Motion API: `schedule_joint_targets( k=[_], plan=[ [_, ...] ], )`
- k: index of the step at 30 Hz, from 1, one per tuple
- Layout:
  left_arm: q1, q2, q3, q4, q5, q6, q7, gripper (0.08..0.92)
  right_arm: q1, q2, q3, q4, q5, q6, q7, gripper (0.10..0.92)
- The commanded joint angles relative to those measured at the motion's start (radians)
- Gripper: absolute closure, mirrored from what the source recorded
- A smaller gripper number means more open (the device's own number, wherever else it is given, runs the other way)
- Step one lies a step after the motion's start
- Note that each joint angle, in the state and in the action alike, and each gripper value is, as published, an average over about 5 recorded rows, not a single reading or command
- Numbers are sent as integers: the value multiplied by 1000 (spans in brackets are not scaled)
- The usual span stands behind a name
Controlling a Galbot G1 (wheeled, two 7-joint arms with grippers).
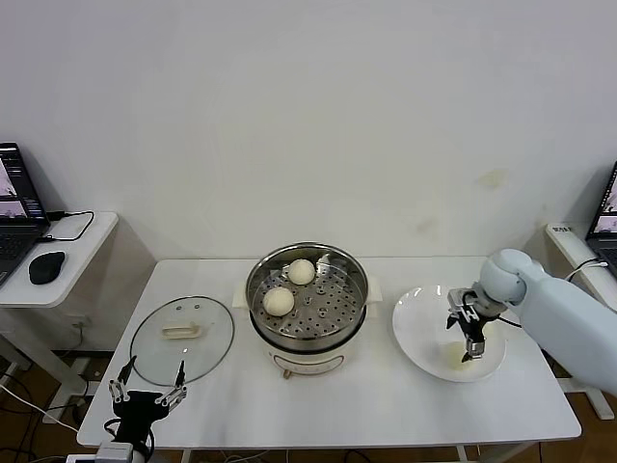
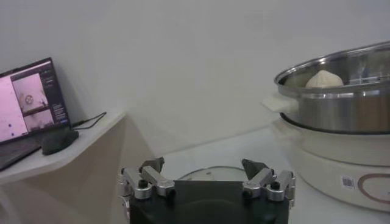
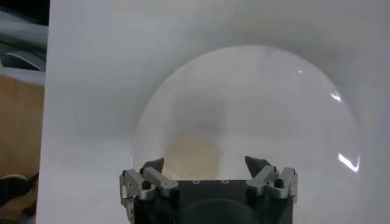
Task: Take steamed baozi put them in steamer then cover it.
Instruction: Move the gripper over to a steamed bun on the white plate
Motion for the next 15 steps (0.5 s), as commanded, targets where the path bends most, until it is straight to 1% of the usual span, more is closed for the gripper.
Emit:
schedule_joint_targets(
  k=[1, 15],
  plan=[
    [-1, 3, 0, 10, 1, 0, 0, 177, -23, 10, 13, -24, -32, 9, 2, 203],
    [-4, 1, 4, 22, 4, 0, -1, 177, -27, 27, 10, -68, -38, 22, 16, 203]
  ],
)
